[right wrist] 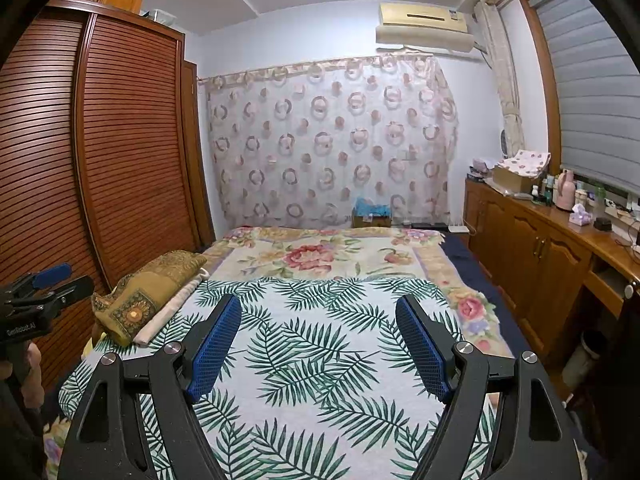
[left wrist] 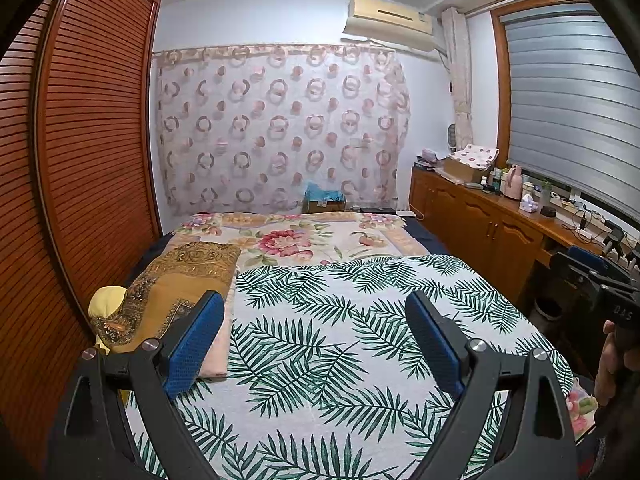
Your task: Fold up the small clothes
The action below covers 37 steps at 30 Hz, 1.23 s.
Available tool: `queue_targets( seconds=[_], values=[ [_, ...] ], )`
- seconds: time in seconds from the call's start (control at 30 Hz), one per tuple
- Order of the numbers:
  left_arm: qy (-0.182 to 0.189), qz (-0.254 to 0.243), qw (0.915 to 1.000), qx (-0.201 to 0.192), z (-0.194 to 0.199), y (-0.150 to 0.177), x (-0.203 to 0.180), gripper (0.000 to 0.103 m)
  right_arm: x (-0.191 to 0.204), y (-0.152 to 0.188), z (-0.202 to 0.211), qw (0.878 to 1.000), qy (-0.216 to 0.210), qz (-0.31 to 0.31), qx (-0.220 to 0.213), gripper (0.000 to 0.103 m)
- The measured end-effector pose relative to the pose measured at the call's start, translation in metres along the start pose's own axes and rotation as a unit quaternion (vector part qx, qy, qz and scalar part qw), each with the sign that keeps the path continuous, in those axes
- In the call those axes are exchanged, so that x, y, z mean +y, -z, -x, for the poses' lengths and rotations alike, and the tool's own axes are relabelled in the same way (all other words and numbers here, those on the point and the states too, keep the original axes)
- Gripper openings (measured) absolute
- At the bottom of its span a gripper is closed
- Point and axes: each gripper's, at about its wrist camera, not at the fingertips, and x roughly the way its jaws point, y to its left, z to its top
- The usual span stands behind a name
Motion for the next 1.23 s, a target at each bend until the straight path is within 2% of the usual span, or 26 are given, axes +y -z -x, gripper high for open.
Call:
queue_targets(
  seconds=[1.23],
  values=[
    [-0.001,0.001,1.0,-0.001,0.0007,0.001,0.0003,0.092,-0.0009,-0.0005,0.0001,1.0,-0.001,-0.001,-0.002,0.081]
  ],
)
